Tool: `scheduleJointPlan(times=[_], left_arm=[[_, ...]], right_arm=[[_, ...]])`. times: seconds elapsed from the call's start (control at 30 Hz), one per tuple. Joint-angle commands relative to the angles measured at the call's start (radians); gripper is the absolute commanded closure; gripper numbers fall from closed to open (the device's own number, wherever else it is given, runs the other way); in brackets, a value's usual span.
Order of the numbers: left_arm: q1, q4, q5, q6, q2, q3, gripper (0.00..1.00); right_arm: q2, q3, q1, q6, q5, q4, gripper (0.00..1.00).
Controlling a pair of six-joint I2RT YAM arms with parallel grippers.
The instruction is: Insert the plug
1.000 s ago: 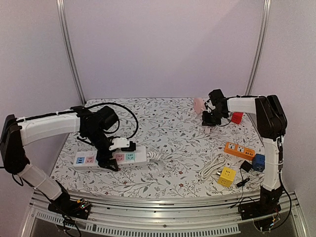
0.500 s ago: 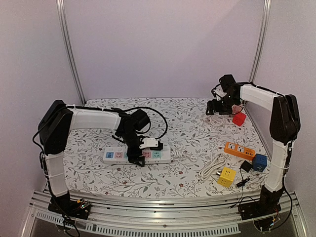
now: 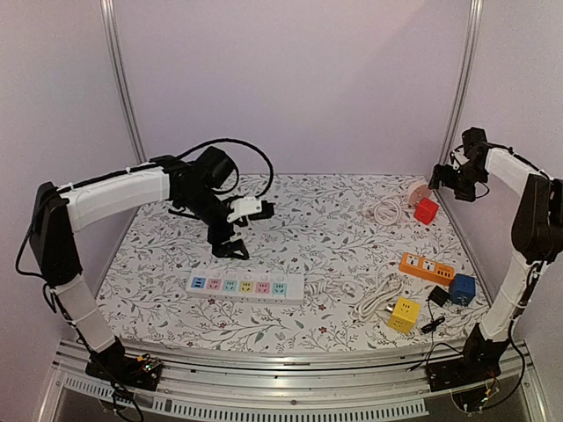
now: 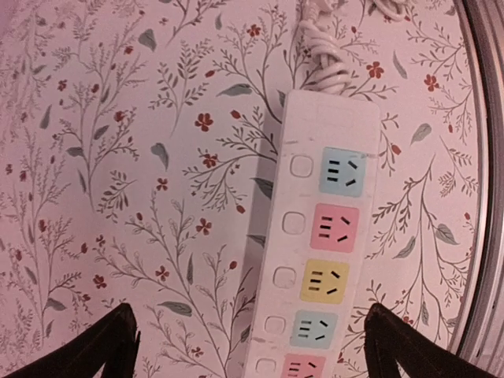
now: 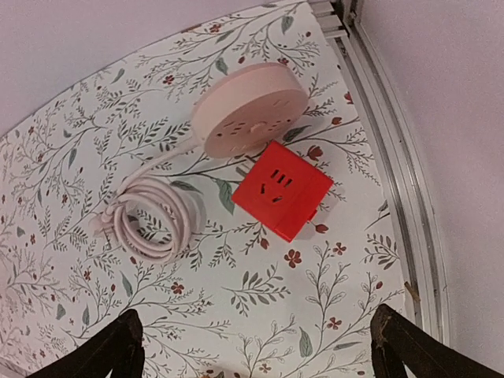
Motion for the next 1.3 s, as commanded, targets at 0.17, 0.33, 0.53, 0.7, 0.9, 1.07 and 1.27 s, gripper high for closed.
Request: scheduleJointPlan(times=[0.17, 0.33, 0.53, 0.7, 0.9, 1.07, 1.27], left_arm=[[0.271, -0.052, -0.02, -0.08, -0.25, -0.117, 0.0], [0.336, -0.049, -0.029, -0.062, -0.366, -0.23, 0.01], [0.345, -0.049, -0.031, -0.051, -0.423, -0.253, 0.0], [0.344, -0.047, -0.07, -0.06, -0.391, -0.242, 0.01], [0.342, -0.062, -0.093, -0.075, -0.341, -0.201, 0.0], [0.342, -0.069, -0.112, -0.077, -0.327, -0.19, 0.01], [0.342, -0.067, -0.116, -0.075, -0.331, -0.194, 0.0]], right_arm=[[0.373, 0.208, -0.13, 0.009, -0.318, 0.064, 0.01], [0.425, 0.251, -0.133, -0.273, -0.279, -0.004, 0.01], [0.505, 0.334, -0.132, -0.447, -0.232, -0.068, 0.01], [0.538, 0.352, -0.131, -0.564, -0.212, -0.103, 0.01], [0.537, 0.327, -0.082, -0.684, -0.218, -0.092, 0.06], [0.56, 0.364, -0.068, -0.709, -0.206, -0.08, 0.21], [0.553, 0.355, -0.067, -0.743, -0.251, -0.122, 0.58]])
